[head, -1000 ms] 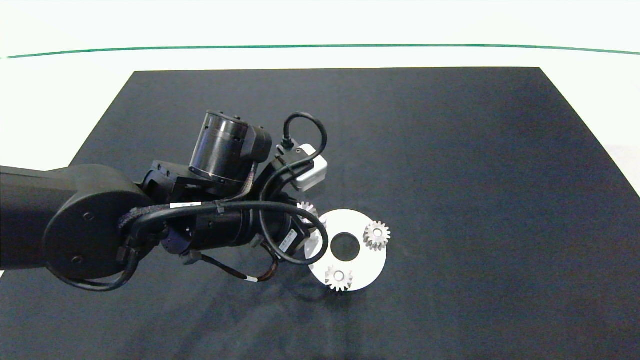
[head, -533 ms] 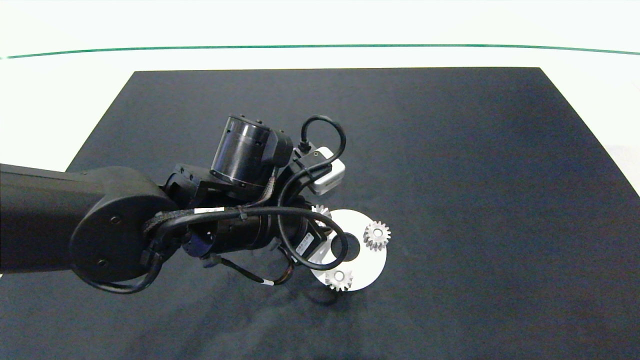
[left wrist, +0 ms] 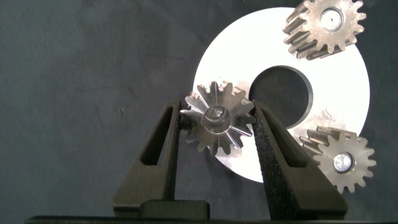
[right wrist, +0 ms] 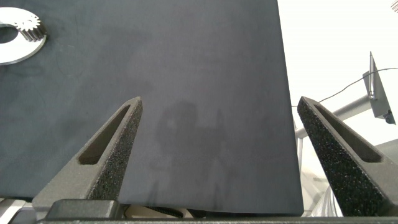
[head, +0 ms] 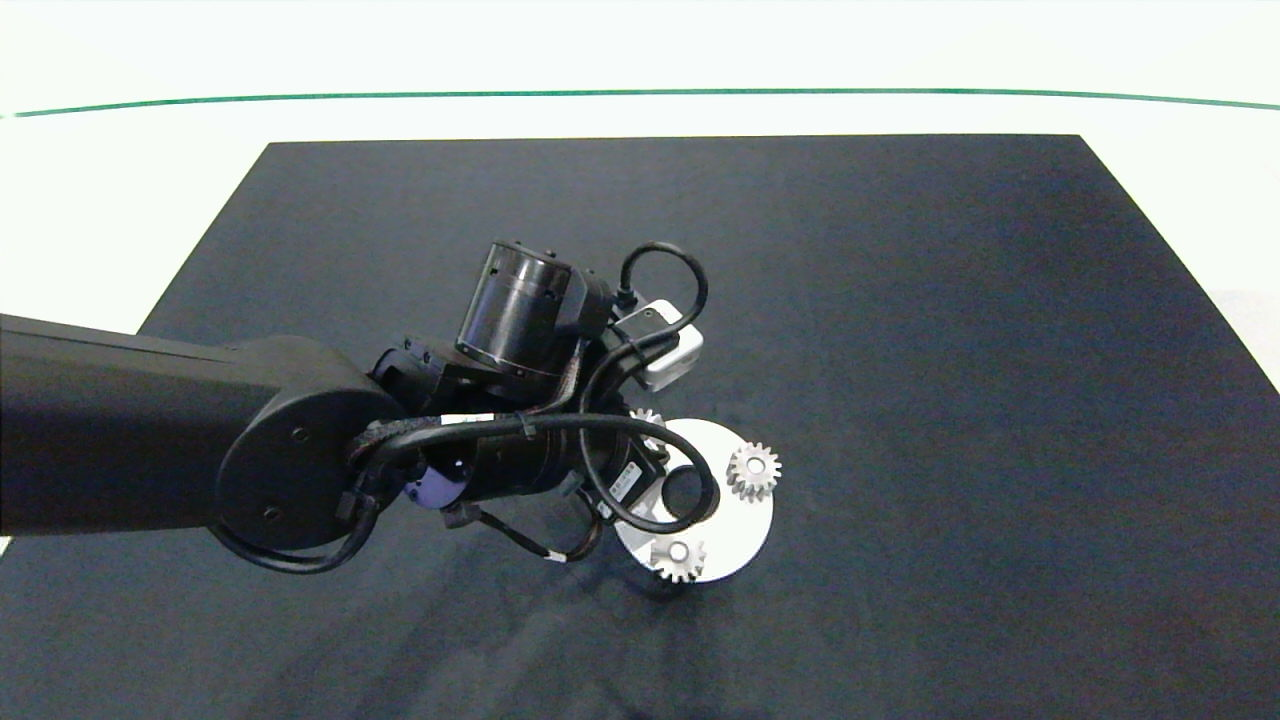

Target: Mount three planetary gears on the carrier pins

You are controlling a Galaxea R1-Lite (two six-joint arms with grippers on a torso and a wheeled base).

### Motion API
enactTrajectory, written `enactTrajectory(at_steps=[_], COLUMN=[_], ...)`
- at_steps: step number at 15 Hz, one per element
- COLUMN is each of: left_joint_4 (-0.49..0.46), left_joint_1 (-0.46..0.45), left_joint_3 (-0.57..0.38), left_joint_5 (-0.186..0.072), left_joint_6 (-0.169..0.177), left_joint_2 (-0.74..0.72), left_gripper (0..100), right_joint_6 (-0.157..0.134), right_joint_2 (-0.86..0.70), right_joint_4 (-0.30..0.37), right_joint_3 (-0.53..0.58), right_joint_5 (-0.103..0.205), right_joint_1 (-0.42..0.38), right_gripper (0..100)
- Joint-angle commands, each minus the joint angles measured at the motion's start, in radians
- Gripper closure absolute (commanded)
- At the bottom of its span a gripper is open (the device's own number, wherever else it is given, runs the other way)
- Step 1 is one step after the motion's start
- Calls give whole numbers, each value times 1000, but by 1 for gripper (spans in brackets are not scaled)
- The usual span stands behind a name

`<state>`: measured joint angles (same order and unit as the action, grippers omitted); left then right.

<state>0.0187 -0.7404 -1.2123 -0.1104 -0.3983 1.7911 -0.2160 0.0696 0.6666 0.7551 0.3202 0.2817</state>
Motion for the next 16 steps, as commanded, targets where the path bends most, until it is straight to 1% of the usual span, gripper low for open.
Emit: enactTrajectory(at_steps=[1,10,11,16], left_joint_4=[1,4,6,23], left_joint_1=[-2,0,0,0], left_joint_3=[-6,-1,-3,-3], left_joint_5=[0,0,0,0], left_joint_6=[-2,1,-1,1], left_joint_2=[16,25,25,24], left_gripper=[87,87,0,0], right_joint_6=[0,-2,-2,-2], right_joint_2=[-1,-4,-4,-4], right_joint_4=[4,4,4,4], right_joint_3=[0,0,0,0], right_joint_5=[2,2,2,2], right_joint_1=[1,2,2,2], right_gripper=[0,0,0,0])
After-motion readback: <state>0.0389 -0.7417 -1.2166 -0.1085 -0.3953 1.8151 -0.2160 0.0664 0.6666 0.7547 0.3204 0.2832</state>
